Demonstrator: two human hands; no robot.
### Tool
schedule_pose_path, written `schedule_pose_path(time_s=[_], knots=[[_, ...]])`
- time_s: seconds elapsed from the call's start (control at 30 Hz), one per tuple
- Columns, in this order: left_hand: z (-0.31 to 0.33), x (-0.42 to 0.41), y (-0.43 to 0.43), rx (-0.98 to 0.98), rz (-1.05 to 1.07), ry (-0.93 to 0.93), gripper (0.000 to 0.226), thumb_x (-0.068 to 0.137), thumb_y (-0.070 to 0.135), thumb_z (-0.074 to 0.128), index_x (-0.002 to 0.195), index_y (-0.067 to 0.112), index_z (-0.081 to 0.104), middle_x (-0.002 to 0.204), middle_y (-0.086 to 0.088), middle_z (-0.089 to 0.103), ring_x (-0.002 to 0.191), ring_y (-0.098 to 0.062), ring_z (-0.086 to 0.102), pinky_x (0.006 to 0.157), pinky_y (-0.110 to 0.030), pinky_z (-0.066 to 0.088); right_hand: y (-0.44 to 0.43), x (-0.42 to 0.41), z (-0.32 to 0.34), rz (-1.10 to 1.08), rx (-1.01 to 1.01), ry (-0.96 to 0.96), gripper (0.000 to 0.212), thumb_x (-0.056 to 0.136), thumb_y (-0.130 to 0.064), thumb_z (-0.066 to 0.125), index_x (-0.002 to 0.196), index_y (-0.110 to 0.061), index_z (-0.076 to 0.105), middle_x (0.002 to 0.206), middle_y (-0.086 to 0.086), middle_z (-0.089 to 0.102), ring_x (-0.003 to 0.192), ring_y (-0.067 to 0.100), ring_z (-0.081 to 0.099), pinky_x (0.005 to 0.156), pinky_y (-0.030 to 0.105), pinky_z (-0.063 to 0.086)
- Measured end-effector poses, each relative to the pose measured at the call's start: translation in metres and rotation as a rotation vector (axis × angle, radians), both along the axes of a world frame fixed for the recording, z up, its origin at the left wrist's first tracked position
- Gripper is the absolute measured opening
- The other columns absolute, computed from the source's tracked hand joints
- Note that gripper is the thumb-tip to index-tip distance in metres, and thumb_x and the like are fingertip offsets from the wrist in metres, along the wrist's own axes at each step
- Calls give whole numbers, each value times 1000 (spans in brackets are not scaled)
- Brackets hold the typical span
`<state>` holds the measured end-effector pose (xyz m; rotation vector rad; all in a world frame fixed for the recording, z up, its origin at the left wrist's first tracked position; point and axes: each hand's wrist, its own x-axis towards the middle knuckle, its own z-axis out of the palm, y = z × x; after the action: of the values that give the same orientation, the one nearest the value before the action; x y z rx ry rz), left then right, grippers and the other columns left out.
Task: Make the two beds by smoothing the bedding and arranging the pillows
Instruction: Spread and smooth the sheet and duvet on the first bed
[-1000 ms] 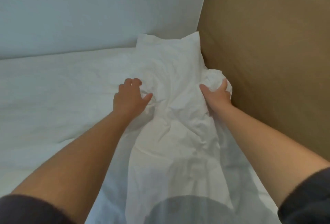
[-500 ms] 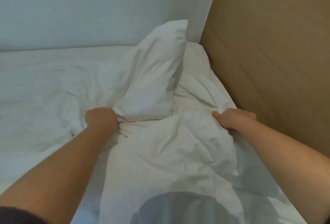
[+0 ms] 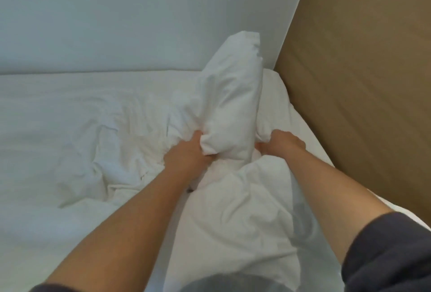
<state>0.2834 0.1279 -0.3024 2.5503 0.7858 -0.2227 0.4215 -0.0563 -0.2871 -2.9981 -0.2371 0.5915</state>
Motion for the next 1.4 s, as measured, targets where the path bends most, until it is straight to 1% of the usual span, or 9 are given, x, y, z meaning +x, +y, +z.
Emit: schedule_pose_path(time_s=[0.17, 0.3, 0.43, 0.5, 0.57, 0.73, 0.97, 1.3, 1.4], knots=[[8, -6, 0, 166, 144, -145, 43, 95, 13, 38, 136, 24, 46, 109, -14, 64, 100, -34, 62, 76, -35, 41, -8, -15, 12, -79, 194, -210, 23, 96, -37, 43, 101, -22, 59, 107, 6, 65, 81, 25, 51, 71, 30, 38], [103, 42, 44, 172, 342, -400, 26, 96, 16, 43, 121, 10, 48, 111, -25, 59, 103, -43, 57, 76, -40, 40, 5, 18, 94, -266, 519, -388, 21, 95, -32, 47, 107, -21, 59, 112, 12, 64, 100, 35, 58, 79, 36, 41], [213, 124, 85, 35, 343, -699, 40, 96, 21, 44, 135, 12, 38, 130, -22, 51, 120, -41, 49, 88, -42, 38, 18, 80, 181, -367, 640, -572, 26, 96, -31, 51, 118, -18, 54, 123, 14, 60, 114, 37, 56, 83, 36, 38], [221, 145, 88, 14, 246, -601, 68, 95, 39, 48, 151, 19, 16, 156, -17, 23, 145, -35, 20, 112, -53, 20, 14, 99, 187, -360, 516, -512, 46, 96, -31, 51, 139, -19, 38, 137, 16, 49, 121, 39, 51, 90, 41, 39], [185, 146, 79, 255, 85, -340, 85, 93, 59, 41, 155, 25, -6, 162, -12, -10, 149, -31, -11, 113, -61, -5, 13, 100, 162, -297, 323, -341, 74, 96, -44, 50, 154, -29, 6, 155, 16, 20, 135, 43, 34, 100, 50, 36], [43, 115, 56, 392, -118, -57, 86, 86, 78, 21, 153, 34, -13, 159, -8, -25, 145, -33, -24, 108, -68, -15, 20, 72, 37, -11, 135, -85, 80, 84, -81, 25, 148, -50, -12, 157, -2, -33, 144, 40, -23, 105, 76, 0], [-70, 134, 78, 325, -108, 42, 87, 78, 87, 14, 149, 46, -13, 159, -5, -26, 145, -33, -25, 105, -70, -14, 35, 79, -73, 42, -22, -119, 88, 76, -89, 10, 147, -49, -22, 160, 5, -25, 142, 43, -25, 97, 81, -8], [-41, 86, 72, 83, -308, 285, 75, 92, 71, 24, 154, 37, -4, 162, -6, -17, 149, -28, -12, 119, -50, -1, 32, 57, -72, 143, -113, -37, 77, 85, -78, 6, 149, -44, -18, 160, 10, -23, 144, 43, -20, 105, 77, -3], [-5, 60, 49, -64, -303, 338, 64, 99, 58, 27, 155, 30, 12, 163, -7, 4, 148, -26, 11, 118, -41, 15, 19, 36, -59, 174, -149, 71, 69, 91, -71, 8, 150, -45, -16, 160, 9, -23, 146, 39, -16, 111, 70, -1]])
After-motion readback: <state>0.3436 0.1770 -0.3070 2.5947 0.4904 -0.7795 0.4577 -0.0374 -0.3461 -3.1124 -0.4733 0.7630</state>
